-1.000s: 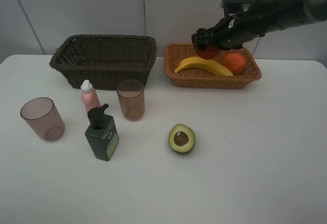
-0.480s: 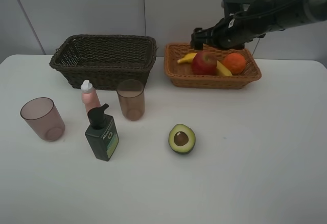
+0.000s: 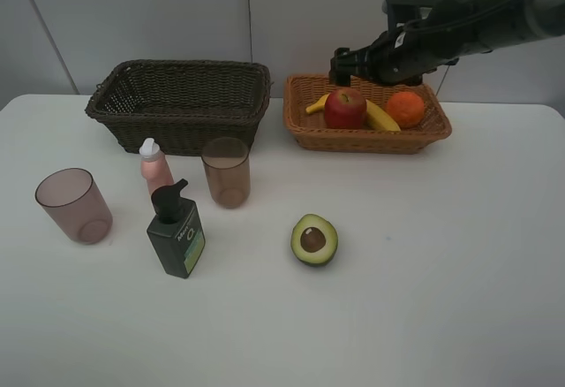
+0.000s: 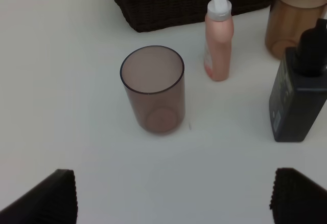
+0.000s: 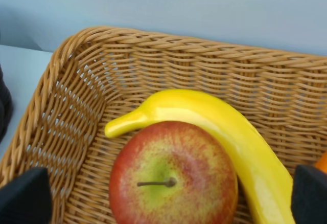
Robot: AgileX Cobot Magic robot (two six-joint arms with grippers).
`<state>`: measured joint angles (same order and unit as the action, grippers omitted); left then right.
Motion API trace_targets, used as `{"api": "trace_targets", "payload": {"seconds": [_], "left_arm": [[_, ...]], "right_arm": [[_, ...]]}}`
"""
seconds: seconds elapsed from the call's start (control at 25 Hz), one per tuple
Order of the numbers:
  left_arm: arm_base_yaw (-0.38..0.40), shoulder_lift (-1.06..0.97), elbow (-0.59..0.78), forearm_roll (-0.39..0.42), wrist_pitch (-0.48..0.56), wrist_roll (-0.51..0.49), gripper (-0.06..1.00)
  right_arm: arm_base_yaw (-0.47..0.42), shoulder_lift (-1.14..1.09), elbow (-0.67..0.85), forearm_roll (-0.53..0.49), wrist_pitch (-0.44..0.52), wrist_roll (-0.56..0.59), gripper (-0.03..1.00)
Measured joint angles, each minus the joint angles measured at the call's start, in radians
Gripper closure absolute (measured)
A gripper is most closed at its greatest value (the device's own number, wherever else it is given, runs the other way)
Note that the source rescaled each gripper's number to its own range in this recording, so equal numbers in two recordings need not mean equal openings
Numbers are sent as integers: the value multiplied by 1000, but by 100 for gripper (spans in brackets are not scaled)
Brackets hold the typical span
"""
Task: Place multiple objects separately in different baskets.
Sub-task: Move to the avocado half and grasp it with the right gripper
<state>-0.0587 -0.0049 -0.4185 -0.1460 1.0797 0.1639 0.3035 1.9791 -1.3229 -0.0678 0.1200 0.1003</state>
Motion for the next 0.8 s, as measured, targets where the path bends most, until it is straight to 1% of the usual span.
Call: {"api": "trace_targets", "payload": {"seconds": [0.16, 0.36, 0.52, 0.68, 0.8], "left_arm": [[0, 0, 0, 0, 0, 0, -6], [0, 0, 0, 0, 0, 0, -6], [0, 0, 0, 0, 0, 0, -6], [0, 0, 0, 0, 0, 0, -6], [0, 0, 0, 0, 0, 0, -6]], "right_arm": [[0, -1, 0, 3, 1, 0, -3], [0, -35, 0, 3, 43, 0, -3], [0, -81, 0, 1, 121, 0, -3], [1, -133, 0, -31, 235, 0, -3], [10, -184, 14, -53, 291, -7, -3]]}}
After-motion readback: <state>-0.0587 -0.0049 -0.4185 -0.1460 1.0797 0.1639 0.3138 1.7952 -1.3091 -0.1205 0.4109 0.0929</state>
